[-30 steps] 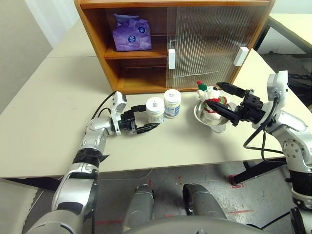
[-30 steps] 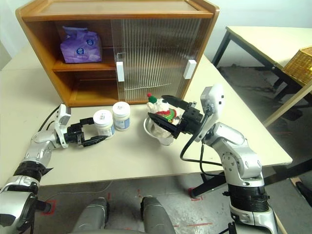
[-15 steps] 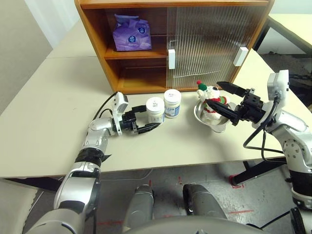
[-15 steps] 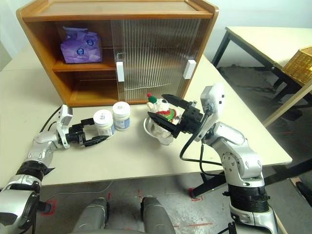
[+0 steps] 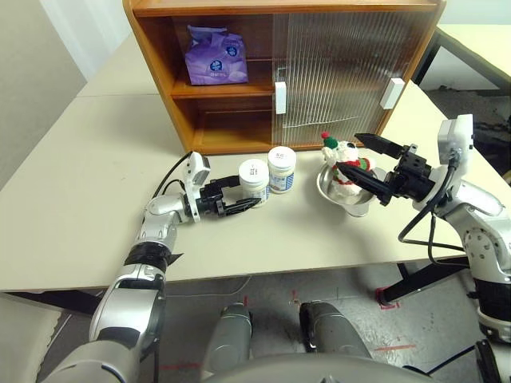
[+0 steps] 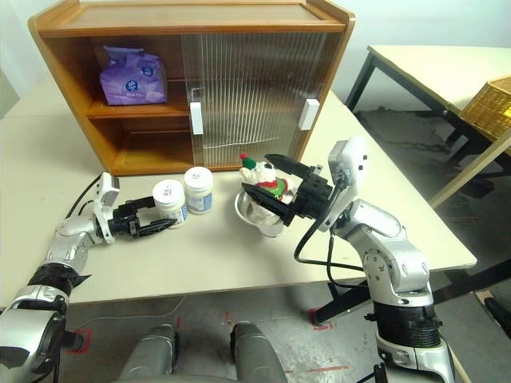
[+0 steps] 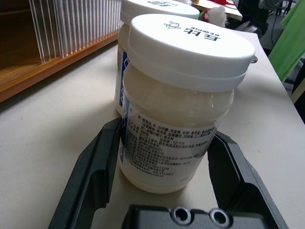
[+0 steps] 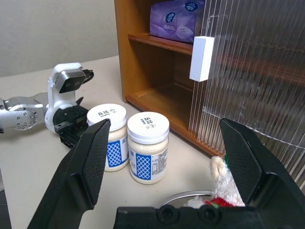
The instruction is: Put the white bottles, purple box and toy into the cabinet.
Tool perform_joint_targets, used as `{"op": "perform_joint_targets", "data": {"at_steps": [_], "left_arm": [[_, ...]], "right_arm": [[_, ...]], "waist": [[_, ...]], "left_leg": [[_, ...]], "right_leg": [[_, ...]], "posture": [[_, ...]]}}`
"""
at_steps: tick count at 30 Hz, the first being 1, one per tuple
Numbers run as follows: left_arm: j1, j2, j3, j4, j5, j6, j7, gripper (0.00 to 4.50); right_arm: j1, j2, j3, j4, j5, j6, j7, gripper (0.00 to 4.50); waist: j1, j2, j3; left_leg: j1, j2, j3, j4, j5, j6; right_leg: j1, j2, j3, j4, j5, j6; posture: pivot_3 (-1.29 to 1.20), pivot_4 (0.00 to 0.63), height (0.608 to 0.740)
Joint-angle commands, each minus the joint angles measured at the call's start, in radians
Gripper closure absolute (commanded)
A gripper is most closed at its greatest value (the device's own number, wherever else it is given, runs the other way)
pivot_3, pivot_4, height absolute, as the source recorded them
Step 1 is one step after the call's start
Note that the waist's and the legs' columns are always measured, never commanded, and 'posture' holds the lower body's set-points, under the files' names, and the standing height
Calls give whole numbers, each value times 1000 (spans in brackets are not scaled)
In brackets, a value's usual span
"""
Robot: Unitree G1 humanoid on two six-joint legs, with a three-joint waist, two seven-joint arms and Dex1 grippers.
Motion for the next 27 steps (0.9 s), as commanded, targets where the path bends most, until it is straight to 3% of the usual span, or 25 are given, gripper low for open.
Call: {"op": "perform_joint_targets", "data": {"at_steps": [1,13,27], "left_arm": [[-31,0,44,8,-12,17,78,1433],[-120,-11,133,6,-5,47,376,1433],[-240,-78,143,191,78,70,742,1433]], "right_arm": [[-2,1,0,1,-5,-8,6,0],[4,7,0,29,-15,-30,31,0],[-4,12,3,20,-20,-23,18,0]], "waist": [[0,0,0],[1,0,0],[1,0,0]], "left_leg": [[0,0,0,0,0,0],[0,-1,1,0,1,1],[6,-2,2,2,1,1]], "right_leg": [[0,0,0,0,0,0],[1,1,0,0,-1,1],[8,3,0,0,-1,1]], "posture": [[-29,61,740],[-17,67,740],[-28,70,740]]}}
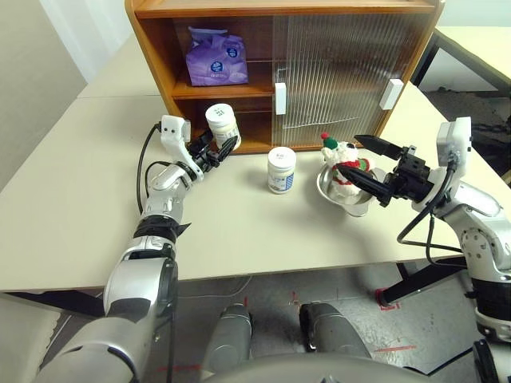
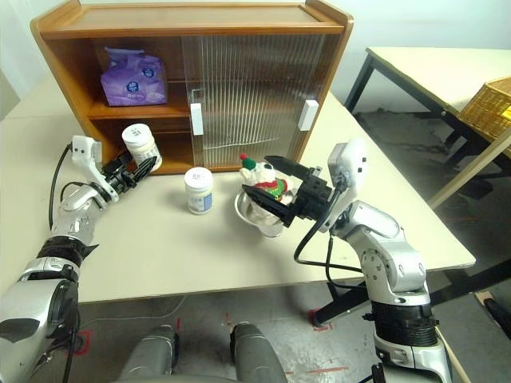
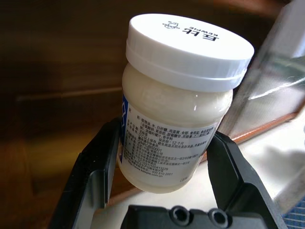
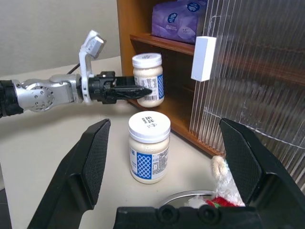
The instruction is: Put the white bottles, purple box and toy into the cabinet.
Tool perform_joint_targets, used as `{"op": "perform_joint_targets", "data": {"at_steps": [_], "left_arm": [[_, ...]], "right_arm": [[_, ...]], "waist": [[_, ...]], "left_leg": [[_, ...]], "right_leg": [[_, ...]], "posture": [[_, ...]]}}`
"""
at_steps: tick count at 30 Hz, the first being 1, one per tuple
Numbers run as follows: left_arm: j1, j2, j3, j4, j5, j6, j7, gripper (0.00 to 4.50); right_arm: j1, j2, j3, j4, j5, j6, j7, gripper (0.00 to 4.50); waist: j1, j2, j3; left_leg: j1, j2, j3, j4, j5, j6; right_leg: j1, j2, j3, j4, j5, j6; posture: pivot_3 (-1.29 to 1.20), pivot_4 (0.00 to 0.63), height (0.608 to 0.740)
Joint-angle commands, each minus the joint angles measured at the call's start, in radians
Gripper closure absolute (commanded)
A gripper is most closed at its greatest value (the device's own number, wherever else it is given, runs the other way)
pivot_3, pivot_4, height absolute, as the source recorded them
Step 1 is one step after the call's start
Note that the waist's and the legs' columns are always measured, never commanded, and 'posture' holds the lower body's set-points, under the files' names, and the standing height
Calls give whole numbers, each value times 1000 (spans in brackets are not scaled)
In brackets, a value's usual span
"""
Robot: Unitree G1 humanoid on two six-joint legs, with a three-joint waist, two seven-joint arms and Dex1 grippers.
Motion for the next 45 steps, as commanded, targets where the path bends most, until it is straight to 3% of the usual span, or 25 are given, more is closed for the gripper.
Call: {"op": "perform_joint_targets", "data": {"at_steps": [1,21,42,45], "left_arm": [[-44,-22,1,54,34,-11,97,1433],[-202,-88,-2,238,138,-66,405,1433],[-251,-107,1,321,181,-39,501,1433],[-248,-109,1,324,186,-35,508,370]], "right_arm": [[-3,0,2,-11,-3,7,-9,0],[9,1,1,-18,0,3,-15,0],[5,-4,3,-52,5,26,-44,0],[4,-4,1,-53,5,28,-45,0]], "waist": [[1,0,0],[0,-2,1],[-2,-2,1],[-3,-2,1]], "left_leg": [[0,0,0,0,0,0],[1,0,0,0,0,0],[1,0,0,0,0,0],[1,0,0,0,0,0]], "right_leg": [[0,0,0,0,0,0],[1,3,1,-1,0,0],[1,4,1,-1,0,0],[1,4,1,-1,0,0]], "posture": [[-28,70,740],[-40,72,740],[-58,66,740],[-60,64,740]]}}
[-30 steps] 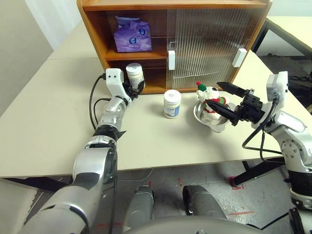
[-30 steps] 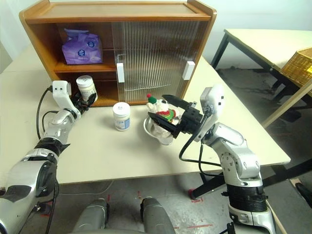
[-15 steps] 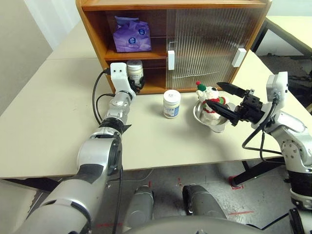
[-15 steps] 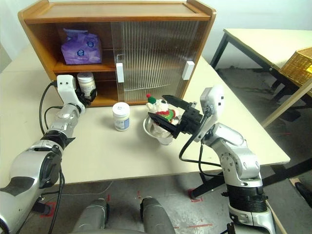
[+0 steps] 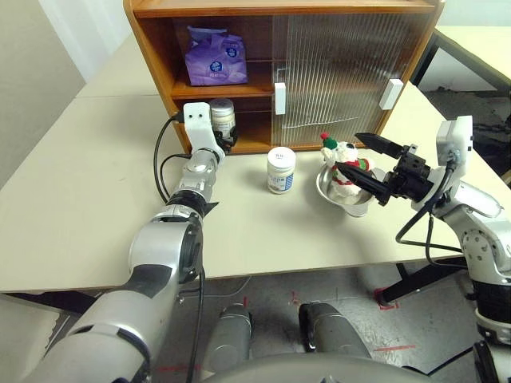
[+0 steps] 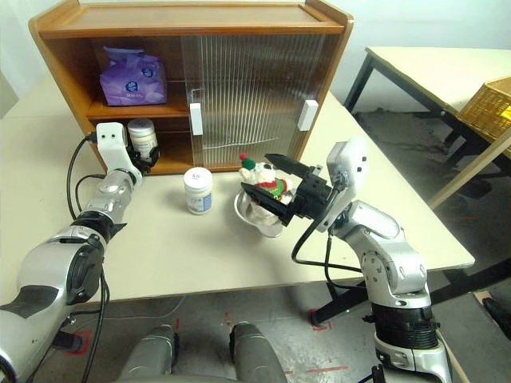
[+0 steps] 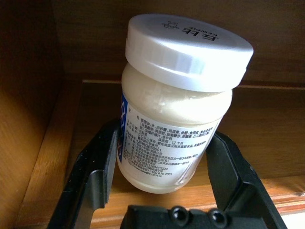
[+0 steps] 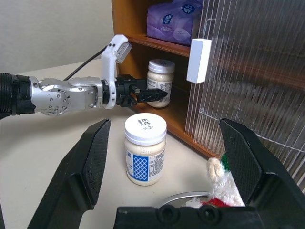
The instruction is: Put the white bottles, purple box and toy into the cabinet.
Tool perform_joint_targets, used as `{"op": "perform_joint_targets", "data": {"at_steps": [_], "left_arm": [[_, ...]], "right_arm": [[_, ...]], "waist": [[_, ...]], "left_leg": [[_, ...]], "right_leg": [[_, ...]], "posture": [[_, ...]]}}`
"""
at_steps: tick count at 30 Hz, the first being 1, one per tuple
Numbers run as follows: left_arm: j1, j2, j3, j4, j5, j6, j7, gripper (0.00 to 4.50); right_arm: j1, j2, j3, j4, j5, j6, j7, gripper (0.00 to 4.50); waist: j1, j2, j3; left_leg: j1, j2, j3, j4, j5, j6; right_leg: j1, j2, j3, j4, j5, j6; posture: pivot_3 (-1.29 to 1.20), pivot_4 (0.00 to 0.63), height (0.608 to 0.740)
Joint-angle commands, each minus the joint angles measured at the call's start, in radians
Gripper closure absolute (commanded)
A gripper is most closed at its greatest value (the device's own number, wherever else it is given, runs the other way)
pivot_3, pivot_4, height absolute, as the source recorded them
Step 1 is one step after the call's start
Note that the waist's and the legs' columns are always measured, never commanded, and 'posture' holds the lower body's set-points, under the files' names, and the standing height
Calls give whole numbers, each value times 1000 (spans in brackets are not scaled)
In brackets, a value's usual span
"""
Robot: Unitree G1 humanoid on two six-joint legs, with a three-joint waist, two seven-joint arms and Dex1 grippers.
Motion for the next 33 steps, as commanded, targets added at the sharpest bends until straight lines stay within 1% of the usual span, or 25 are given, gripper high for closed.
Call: {"op": "perform_joint_targets", "data": {"at_steps": [1,16,25,33], "left_arm": [[-6,-4,-2,4,16,4,7,32],[18,-6,12,-19,4,-17,-18,8],[80,-21,17,-90,-19,-49,-39,8],[166,-28,8,-199,-21,-58,-40,8]], "right_arm": [[-3,-5,0,-15,4,10,1,0],[1,-1,-2,9,-1,-8,24,0],[-9,5,7,19,-4,-7,31,0],[-18,8,10,25,-4,-4,35,0]], "waist": [[0,0,0],[-1,0,0],[0,0,0],[1,0,0]], "left_leg": [[0,0,0,0,0,0],[2,0,0,0,1,1],[2,0,0,0,1,1],[3,0,0,0,1,1]], "right_leg": [[0,0,0,0,0,0],[2,0,0,0,0,0],[3,1,0,0,0,0],[4,1,0,0,0,0]], "posture": [[-60,64,740],[-43,67,740],[-25,75,740],[-21,77,740]]}}
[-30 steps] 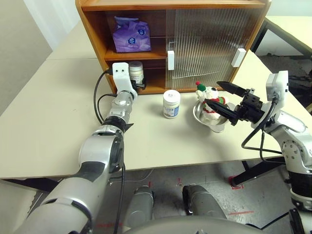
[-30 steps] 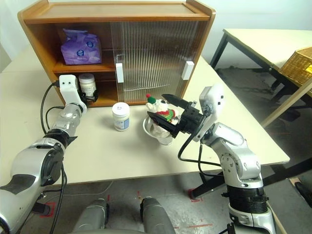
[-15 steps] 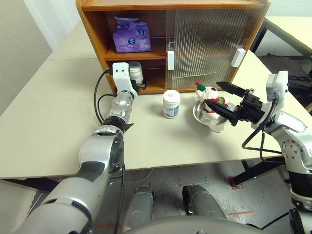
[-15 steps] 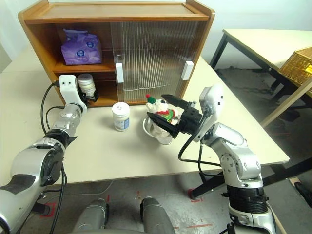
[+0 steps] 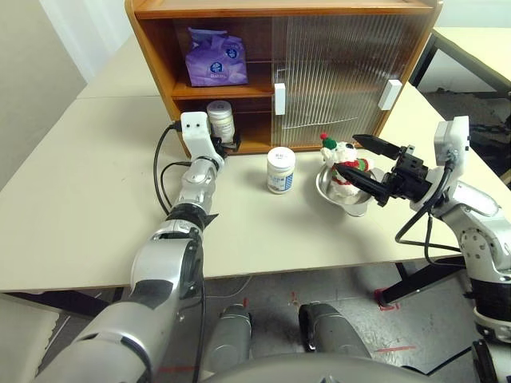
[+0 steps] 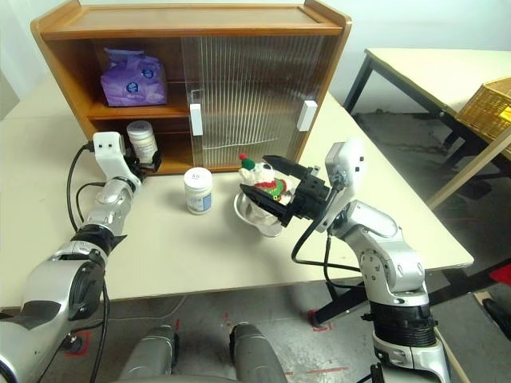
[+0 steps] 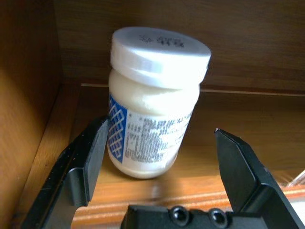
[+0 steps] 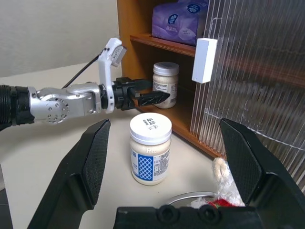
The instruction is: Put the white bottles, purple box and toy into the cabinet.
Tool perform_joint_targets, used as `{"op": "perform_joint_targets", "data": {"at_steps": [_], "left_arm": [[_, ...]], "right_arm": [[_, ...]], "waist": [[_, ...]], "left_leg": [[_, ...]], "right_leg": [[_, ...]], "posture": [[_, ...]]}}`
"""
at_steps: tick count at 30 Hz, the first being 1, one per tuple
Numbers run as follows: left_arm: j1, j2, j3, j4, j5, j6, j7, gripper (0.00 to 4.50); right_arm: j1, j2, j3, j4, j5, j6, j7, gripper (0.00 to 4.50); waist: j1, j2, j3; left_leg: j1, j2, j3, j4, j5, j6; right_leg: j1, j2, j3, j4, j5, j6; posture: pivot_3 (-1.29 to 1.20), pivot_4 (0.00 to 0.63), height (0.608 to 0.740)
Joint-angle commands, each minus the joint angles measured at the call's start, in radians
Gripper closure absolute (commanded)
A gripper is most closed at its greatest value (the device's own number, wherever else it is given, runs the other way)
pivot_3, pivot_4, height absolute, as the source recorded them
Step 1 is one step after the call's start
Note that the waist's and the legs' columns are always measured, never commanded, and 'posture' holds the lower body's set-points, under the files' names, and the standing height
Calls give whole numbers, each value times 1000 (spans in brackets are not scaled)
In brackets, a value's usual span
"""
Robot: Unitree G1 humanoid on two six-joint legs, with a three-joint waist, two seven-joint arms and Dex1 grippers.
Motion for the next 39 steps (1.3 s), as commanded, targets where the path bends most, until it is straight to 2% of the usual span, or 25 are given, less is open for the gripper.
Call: {"op": "perform_joint_targets", "data": {"at_steps": [1,10,11,13,15,24,39], "left_arm": [[41,-8,-5,-56,-2,-3,2,8],[141,-13,-10,-201,-5,39,16,8],[143,-11,-6,-204,-7,41,21,191],[145,-6,-3,-207,-7,39,27,645],[145,-1,-4,-212,-5,36,31,1298],[164,2,-7,-238,-2,36,54,4451],[18,78,4,-30,9,8,106,4451]], "right_arm": [[-9,2,5,6,-4,-4,4,0],[-5,3,1,10,-4,-7,7,0],[-5,3,2,11,-4,-8,8,0],[-6,3,2,12,-5,-8,8,0],[-8,4,3,15,-6,-10,8,0],[-2,4,1,16,-8,-18,9,0],[1,9,5,10,-12,-25,1,0]], "waist": [[0,0,0],[0,0,0],[0,0,0],[0,0,0],[0,0,0],[0,0,0],[0,0,0]], "left_leg": [[0,0,0,0,0,0],[0,0,0,0,0,0],[0,0,0,0,0,0],[0,0,0,0,0,-1],[1,0,0,0,0,-1],[1,0,0,0,-1,-2],[2,1,-1,-1,-1,-2]], "right_leg": [[0,0,0,0,0,0],[0,0,0,0,0,0],[0,0,0,0,0,0],[0,0,0,0,0,0],[0,0,0,0,0,0],[0,0,1,0,0,0],[0,0,1,0,0,0]], "posture": [[-21,77,740],[-17,80,740],[-17,80,740],[-17,78,740],[-16,78,740],[-21,76,740],[-34,65,740]]}}
